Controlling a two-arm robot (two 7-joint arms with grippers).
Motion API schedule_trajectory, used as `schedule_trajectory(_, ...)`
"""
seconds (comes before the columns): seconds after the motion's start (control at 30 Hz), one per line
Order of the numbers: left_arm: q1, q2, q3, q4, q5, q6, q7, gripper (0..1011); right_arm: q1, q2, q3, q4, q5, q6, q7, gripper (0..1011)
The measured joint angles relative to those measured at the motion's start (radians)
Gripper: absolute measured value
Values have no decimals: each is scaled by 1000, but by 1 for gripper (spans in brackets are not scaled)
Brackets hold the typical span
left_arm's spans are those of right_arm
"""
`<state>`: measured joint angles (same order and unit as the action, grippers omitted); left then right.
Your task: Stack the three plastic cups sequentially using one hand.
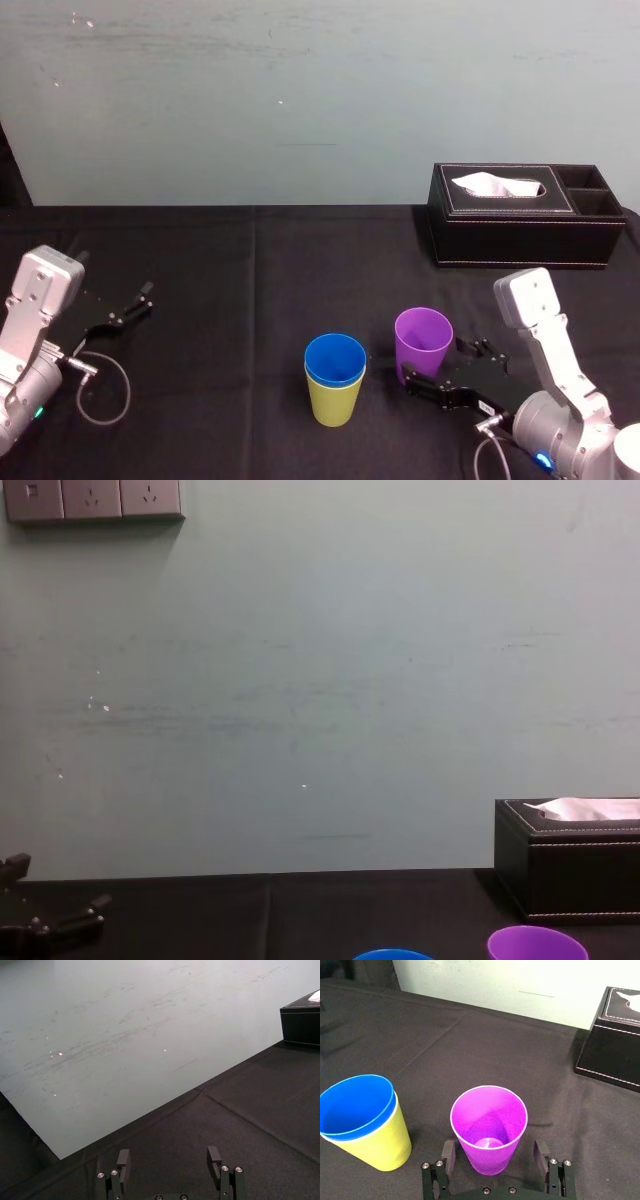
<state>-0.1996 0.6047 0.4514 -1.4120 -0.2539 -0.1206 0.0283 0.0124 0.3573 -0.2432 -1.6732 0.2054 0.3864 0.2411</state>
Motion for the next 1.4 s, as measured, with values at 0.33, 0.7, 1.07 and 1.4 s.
schedule_trajectory(0.33, 0, 0, 0, 0, 0, 0, 0, 1000, 7, -16, 2, 16, -10, 0, 5, 1000)
schedule_trajectory(0.7, 0, 0, 0, 0, 0, 0, 0, 1000, 18, -35, 1, 33, -23, -4, 6, 1000)
schedule_trajectory(1.07, 0, 0, 0, 0, 0, 0, 0, 1000, 26, -48, 1, 46, -33, -9, 5, 1000)
schedule_trajectory(1.4, 0, 0, 0, 0, 0, 0, 0, 1000, 32, -59, 4, 60, -40, -15, 5, 1000)
